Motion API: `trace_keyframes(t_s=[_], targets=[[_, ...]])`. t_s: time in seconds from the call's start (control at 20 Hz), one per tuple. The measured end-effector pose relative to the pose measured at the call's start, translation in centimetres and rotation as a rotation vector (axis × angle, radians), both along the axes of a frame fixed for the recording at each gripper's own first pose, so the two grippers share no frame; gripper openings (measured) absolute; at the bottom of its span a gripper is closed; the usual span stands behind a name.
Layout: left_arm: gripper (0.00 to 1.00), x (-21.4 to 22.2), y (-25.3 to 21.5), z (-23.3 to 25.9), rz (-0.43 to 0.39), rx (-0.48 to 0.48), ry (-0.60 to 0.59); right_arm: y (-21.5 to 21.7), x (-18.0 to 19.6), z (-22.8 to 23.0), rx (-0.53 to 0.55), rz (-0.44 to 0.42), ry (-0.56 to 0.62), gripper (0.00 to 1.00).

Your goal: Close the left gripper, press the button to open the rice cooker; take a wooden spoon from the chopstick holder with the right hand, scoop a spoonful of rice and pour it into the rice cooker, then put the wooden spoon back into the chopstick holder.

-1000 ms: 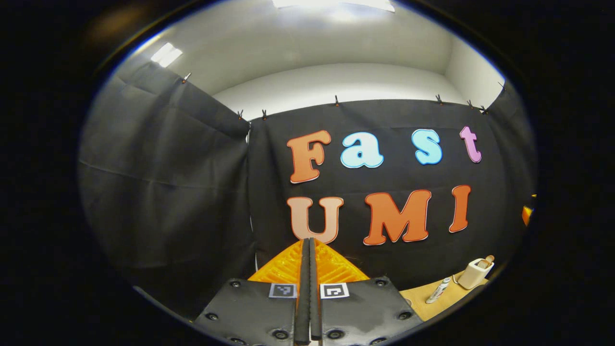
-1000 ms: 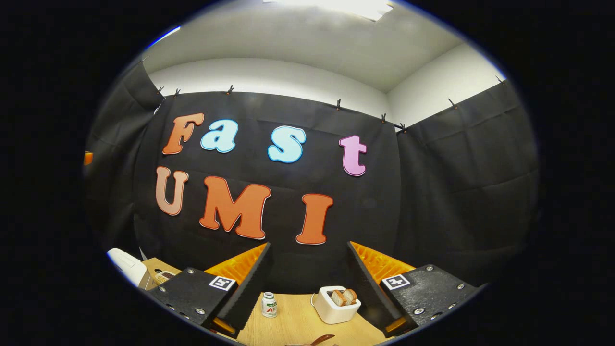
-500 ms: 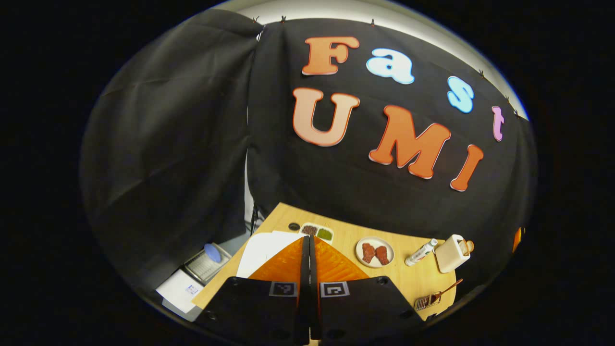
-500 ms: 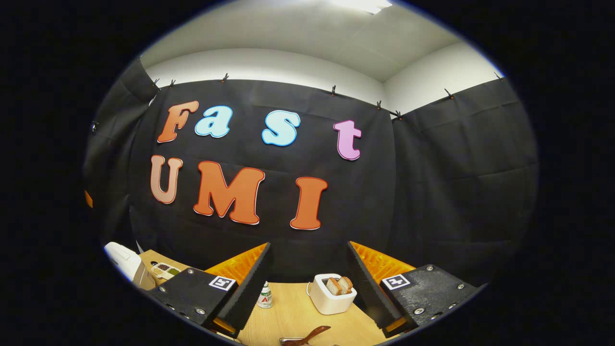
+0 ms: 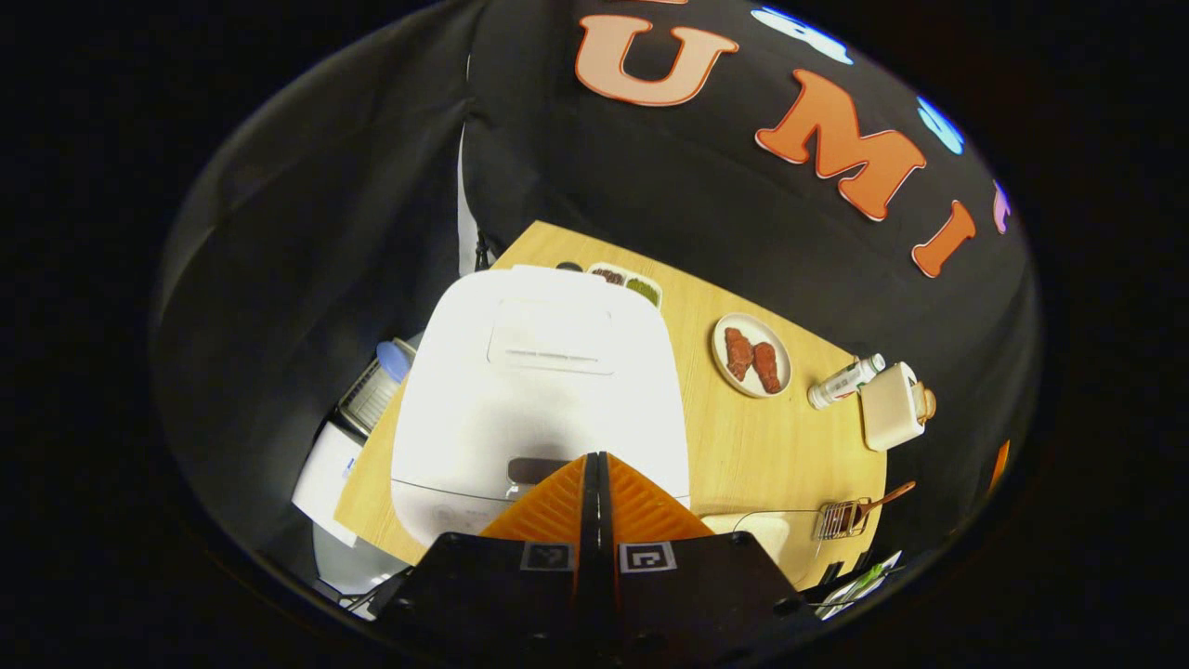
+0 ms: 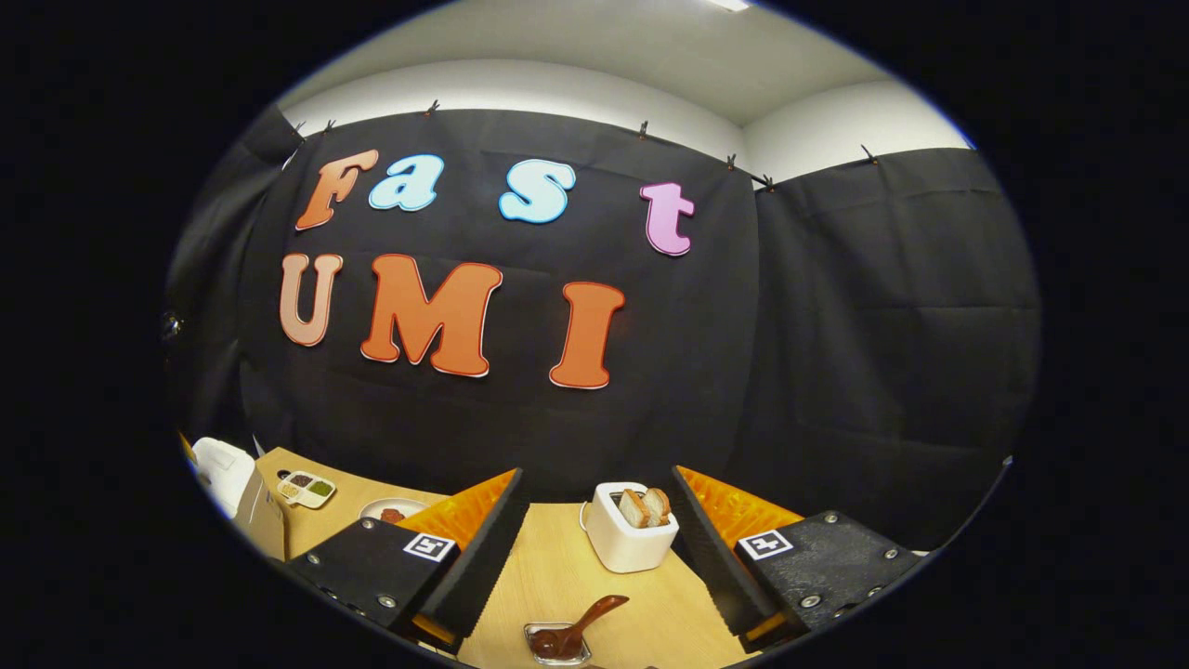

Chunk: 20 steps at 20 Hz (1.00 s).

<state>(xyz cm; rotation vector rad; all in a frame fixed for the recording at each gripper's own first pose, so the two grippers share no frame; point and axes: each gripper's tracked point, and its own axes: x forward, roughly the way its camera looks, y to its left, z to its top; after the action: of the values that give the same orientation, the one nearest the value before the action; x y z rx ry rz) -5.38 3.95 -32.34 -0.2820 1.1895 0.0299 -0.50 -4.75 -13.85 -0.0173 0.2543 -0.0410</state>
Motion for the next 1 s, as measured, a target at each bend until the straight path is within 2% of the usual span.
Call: trace_keyframes(t_s=[0.15,0.25,0.3,0.4,0.7,0.85,1.0], targets=[[0.02,-0.9,1.3,-2.1,0.022,0.003,0.069,-0.4,-0.4,-1.1,-0.004,-0.007,0.022,0.95],[0.05,-0.7,1.5,-3.2,0.034,0.0,0.093,-0.4,-0.3,-1.6,-0.003,-0.012,0.034,0.95],[0.04,0.1,1.5,-3.0,0.038,0.004,0.072,-0.6,-0.4,-1.9,-0.002,-0.013,0.042,0.95],[0.04,-0.3,1.6,-3.8,0.026,0.006,0.101,-0.7,-0.4,-2.2,-0.004,-0.016,0.051,0.95],[0.04,-0.2,1.5,-3.4,0.076,-0.051,0.087,-0.4,-0.7,-3.3,0.021,-0.013,0.068,0.95],[0.05,0.2,1.4,-1.9,0.039,-0.002,0.009,-1.1,-0.7,-4.1,0.021,-0.015,0.095,0.95],[0.05,2.2,1.3,2.2,-0.019,0.081,-0.155,-1.6,-0.8,-5.0,0.03,-0.019,0.126,0.95]])
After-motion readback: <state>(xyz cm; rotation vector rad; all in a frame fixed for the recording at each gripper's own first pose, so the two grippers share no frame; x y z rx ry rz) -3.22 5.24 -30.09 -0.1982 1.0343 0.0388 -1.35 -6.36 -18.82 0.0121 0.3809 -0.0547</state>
